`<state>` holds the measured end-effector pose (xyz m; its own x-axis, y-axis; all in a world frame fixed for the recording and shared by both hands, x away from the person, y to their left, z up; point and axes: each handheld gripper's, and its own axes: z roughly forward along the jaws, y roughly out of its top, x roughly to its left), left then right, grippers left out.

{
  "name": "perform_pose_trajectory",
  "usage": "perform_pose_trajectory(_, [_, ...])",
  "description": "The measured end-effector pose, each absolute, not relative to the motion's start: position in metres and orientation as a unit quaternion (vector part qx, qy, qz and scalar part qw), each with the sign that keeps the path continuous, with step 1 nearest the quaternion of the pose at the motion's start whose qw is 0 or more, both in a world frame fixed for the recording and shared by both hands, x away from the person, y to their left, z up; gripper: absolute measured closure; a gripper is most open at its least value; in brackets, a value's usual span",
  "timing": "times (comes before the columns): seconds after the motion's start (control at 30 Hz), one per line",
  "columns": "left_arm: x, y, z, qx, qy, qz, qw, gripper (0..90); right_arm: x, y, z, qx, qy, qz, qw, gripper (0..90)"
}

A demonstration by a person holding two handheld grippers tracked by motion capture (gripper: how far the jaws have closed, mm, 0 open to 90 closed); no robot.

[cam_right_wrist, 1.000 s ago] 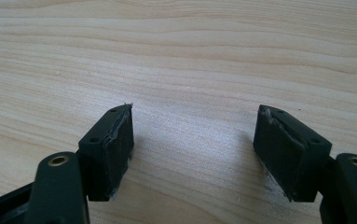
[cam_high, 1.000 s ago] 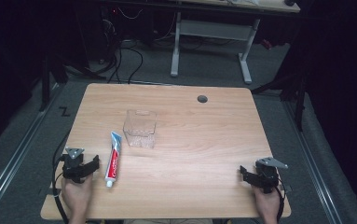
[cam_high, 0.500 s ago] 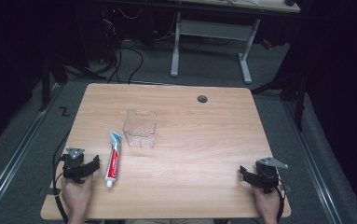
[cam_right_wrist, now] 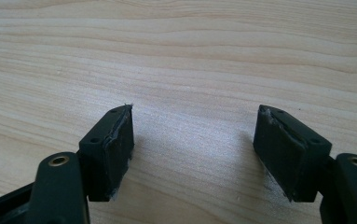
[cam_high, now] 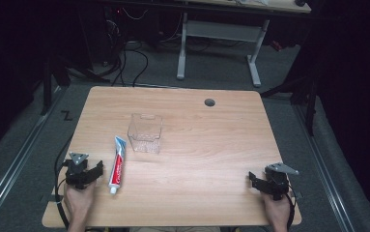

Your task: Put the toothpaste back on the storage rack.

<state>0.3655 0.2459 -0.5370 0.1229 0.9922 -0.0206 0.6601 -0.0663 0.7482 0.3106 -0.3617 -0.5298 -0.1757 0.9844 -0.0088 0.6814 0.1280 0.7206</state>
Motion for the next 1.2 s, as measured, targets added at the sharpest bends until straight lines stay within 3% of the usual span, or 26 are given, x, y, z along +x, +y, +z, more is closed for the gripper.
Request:
perform_pose_trajectory(0.3, [0.367,0.248,-0.535,0.685,0.608,0.251,0.314,35.0,0.311,-0.362,-0.530,0.587,0.708,0.299,0.256,28.6])
perform_pose_trajectory(0.6, [0.361,0.253,-0.532,0.685,0.612,0.248,0.308,36.1,0.310,-0.362,-0.530,0.588,0.707,0.299,0.255,28.7])
perform_pose_trajectory(1.0, [0.336,0.260,-0.519,0.669,0.604,0.263,0.346,42.0,0.310,-0.362,-0.530,0.588,0.707,0.298,0.255,28.7])
perform_pose_trajectory(1.2, [0.324,0.259,-0.509,0.668,0.597,0.268,0.354,40.6,0.310,-0.362,-0.530,0.588,0.708,0.298,0.255,28.6])
